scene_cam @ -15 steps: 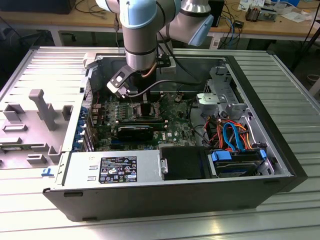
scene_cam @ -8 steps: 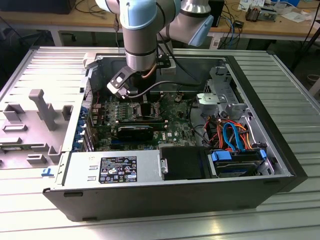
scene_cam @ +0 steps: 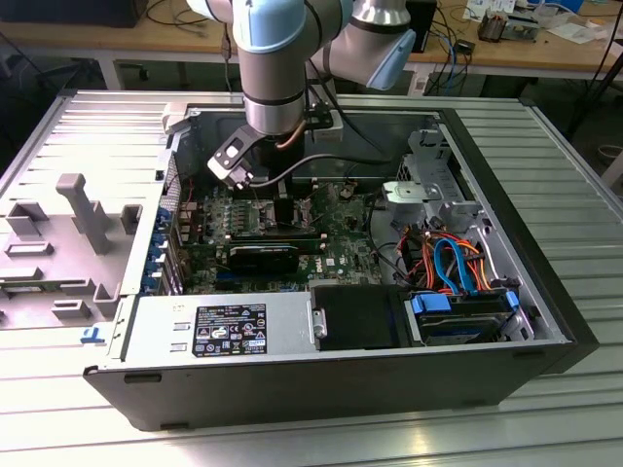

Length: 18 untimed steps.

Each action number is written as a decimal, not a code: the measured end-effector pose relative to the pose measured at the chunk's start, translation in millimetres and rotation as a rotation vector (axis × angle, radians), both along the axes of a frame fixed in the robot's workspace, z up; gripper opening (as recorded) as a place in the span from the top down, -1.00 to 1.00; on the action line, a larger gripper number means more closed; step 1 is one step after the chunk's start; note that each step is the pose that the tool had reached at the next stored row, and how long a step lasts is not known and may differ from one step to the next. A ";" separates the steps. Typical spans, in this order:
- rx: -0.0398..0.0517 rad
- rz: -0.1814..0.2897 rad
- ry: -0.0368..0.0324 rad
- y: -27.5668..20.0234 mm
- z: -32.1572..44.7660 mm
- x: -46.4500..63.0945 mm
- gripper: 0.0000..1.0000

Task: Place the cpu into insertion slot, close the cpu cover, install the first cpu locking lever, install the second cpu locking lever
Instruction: 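Place the cpu into insertion slot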

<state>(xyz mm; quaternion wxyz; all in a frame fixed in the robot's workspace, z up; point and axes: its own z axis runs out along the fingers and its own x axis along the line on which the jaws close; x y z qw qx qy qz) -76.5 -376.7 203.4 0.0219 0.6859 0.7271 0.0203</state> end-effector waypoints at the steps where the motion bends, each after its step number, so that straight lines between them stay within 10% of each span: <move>1: -0.0001 0.001 0.0000 0.1 0.0 0.1 -0.35; 18: 0.0002 0.011 -0.0001 6.0 1.2 2.6 -0.35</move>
